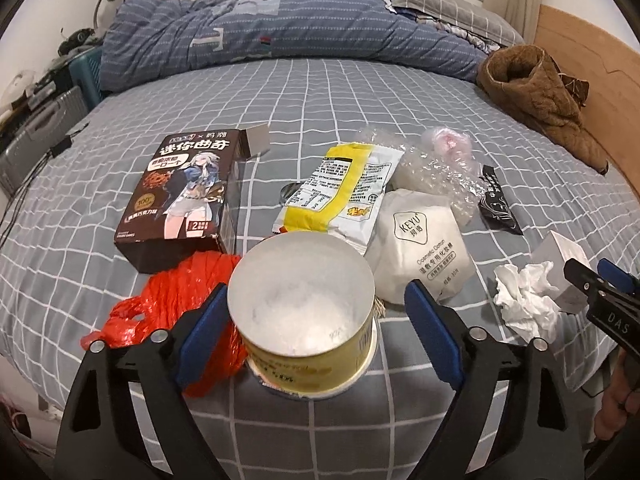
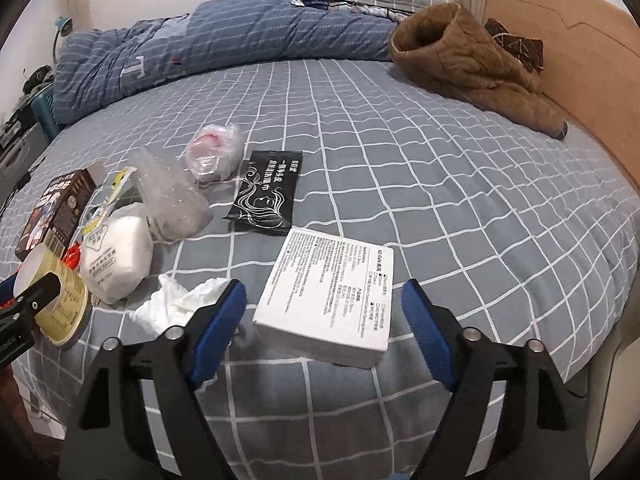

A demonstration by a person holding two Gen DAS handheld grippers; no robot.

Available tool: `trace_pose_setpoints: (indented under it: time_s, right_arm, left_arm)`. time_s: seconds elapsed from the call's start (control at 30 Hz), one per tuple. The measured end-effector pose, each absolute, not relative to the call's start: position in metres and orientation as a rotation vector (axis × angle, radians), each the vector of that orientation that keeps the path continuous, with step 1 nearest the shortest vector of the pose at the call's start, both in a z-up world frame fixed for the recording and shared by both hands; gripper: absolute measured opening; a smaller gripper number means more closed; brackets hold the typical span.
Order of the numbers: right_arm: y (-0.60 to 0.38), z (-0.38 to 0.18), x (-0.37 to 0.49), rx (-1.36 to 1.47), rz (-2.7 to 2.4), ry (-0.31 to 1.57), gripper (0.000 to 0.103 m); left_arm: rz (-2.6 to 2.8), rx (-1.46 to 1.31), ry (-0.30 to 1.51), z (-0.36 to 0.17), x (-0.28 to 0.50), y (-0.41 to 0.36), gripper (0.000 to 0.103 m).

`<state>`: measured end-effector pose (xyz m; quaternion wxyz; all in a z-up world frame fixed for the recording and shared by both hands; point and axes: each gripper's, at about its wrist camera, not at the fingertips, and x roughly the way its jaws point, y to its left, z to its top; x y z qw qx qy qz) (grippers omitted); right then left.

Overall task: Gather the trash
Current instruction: 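Grasp the yellow paper cup with the left tool while the right tool grasps the white box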

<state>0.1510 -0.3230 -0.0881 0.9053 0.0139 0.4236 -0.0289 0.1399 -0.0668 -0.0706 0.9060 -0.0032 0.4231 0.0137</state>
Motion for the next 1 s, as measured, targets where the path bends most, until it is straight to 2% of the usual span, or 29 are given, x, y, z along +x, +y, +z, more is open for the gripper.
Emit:
trace_pose_setpoints:
  time_s: [0.03,0.13,0.23,1.0]
  right_arm:
    - [-0.323,-0.090,0.152,0.032,-0.061,0.882,0.068]
    - [-0.323,-0.091,0.155,0.035,-0.066,0.882,0.067]
    - [-0.323,-0.091,0.155,0.043,-0.072,0.880,0.067]
    - [-0.324,-0.075,0.146,0.054,-0.069,0.841,0.066]
  left_arm:
    - [0.032,-0.001,0.874,-0.071,0.141,-0.068,0.084]
    - [0.048,0.023,0.868,-0.074,0.144,-0.070,0.079]
    - [0.064,0.020,0.869,-0.076,0.146,-0.068,0.070]
    - [-0.039,-0.024,0.842,-0.056,0.114,-0.070,0.069]
